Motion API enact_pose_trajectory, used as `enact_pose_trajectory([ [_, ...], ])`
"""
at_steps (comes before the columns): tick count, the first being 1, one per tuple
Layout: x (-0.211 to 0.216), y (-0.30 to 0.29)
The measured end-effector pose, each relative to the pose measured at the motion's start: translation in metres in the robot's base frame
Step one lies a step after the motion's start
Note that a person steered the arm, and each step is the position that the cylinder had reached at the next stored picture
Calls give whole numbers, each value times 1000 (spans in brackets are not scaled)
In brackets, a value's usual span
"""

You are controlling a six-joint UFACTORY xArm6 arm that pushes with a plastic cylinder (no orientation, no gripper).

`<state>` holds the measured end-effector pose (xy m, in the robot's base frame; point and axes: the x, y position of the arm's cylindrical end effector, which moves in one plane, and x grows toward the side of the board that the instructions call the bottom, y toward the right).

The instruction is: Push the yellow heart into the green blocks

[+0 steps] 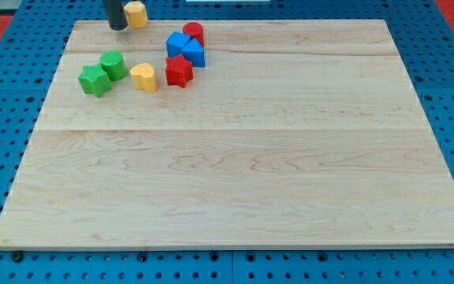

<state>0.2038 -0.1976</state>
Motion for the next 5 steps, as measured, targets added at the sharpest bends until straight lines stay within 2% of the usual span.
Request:
enact_pose_trajectory([
  [2, 11, -33],
  [3, 38, 14],
  [5, 89, 7],
])
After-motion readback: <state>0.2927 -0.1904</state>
